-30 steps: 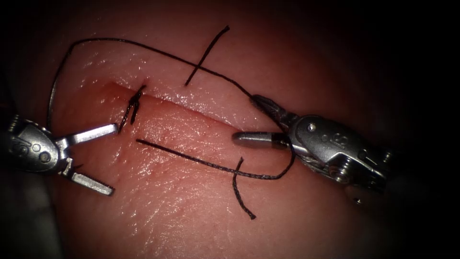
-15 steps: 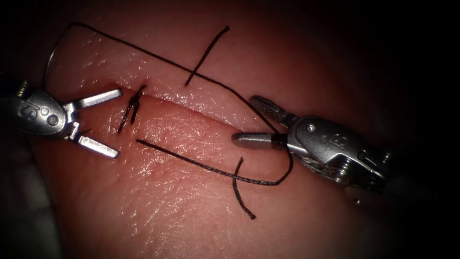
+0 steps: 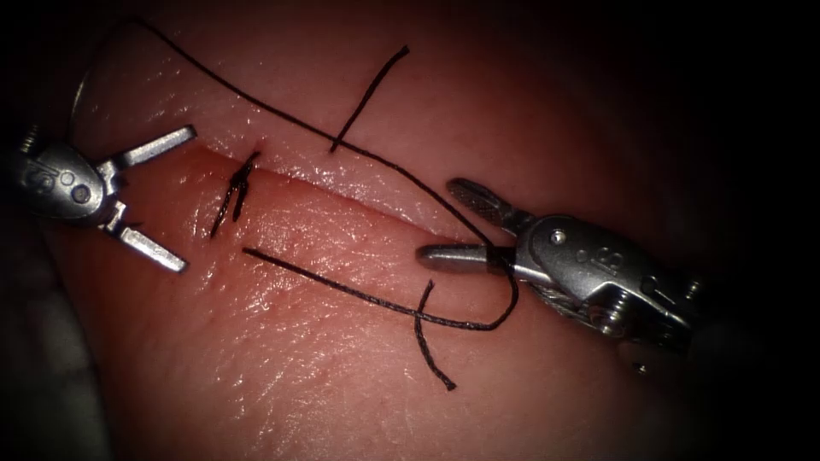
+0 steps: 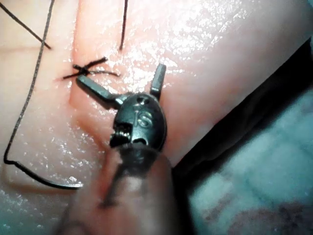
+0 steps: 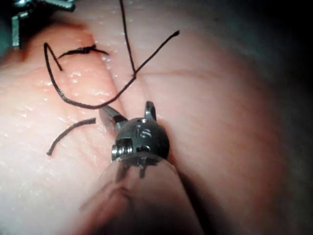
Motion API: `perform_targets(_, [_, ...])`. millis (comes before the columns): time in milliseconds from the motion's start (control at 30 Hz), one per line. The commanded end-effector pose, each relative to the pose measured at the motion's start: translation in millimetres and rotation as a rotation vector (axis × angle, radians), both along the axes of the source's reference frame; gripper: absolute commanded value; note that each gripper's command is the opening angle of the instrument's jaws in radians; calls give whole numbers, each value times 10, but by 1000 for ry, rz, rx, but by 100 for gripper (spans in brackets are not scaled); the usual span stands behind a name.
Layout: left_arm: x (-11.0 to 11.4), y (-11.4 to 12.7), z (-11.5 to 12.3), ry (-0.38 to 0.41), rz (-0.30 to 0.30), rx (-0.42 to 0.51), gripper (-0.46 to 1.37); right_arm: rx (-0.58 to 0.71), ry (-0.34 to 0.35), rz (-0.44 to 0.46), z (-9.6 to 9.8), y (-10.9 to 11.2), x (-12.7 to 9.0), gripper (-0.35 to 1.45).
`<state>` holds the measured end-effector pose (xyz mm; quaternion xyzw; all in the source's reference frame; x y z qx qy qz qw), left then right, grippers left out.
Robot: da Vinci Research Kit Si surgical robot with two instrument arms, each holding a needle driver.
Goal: Wound Closure
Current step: Grab a working length of suture with the left gripper
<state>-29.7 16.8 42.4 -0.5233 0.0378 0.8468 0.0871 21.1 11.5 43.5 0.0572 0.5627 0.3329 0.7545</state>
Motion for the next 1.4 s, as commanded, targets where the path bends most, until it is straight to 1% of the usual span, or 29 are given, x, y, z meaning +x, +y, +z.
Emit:
perform_targets(33, [3,-3,-4,-8,17,-26,130,1,8,-11,1,0,1,143])
perform_targets(100, [11,-11,-14,-34,15,-60,129,0,8,-11,2,-1,3,143])
perform_targets(233, [26,-20,-29,-129,-45,-104,120,-3,13,-16,3,-3,7,143])
perform_targets(300, [29,-23,-34,-152,-61,-124,116,-4,15,-18,4,-4,8,143])
perform_targets(433, [29,-24,-36,-166,-75,-136,109,-6,17,-20,5,-5,10,143])
perform_targets(500, [24,-19,-35,-164,-79,-135,104,-6,17,-21,5,-6,10,143])
perform_targets(633, [13,-2,-37,-154,-83,-148,96,-8,18,-22,6,-7,10,143])
perform_targets(667, [7,8,-38,-147,-86,-154,94,-8,18,-22,6,-8,10,143])
perform_targets(767, [-6,24,-41,-137,-94,-161,88,-9,18,-23,6,-9,10,143])
perform_targets(800, [-9,27,-41,-135,-95,-165,88,-9,19,-23,6,-9,10,143])
perform_targets(833, [-16,34,-41,-135,-99,-168,87,-9,19,-24,6,-10,9,143])
perform_targets(967, [-33,51,-37,-138,-86,-186,85,-9,20,-26,5,-10,7,143])
perform_targets(1033, [-43,63,-31,-141,-80,-184,85,-9,20,-26,5,-10,6,144])
perform_targets(1233, [-59,97,-14,-135,-83,-203,83,-10,21,-27,5,-11,5,143])
perform_targets(1267, [-60,98,-13,-135,-83,-204,83,-10,21,-27,5,-11,5,144])
perform_targets(1300, [-65,105,-6,-133,-85,-208,85,-10,21,-28,5,-12,5,144])
perform_targets(1400, [-70,108,4,-132,-81,-222,87,-10,22,-29,4,-13,5,144])
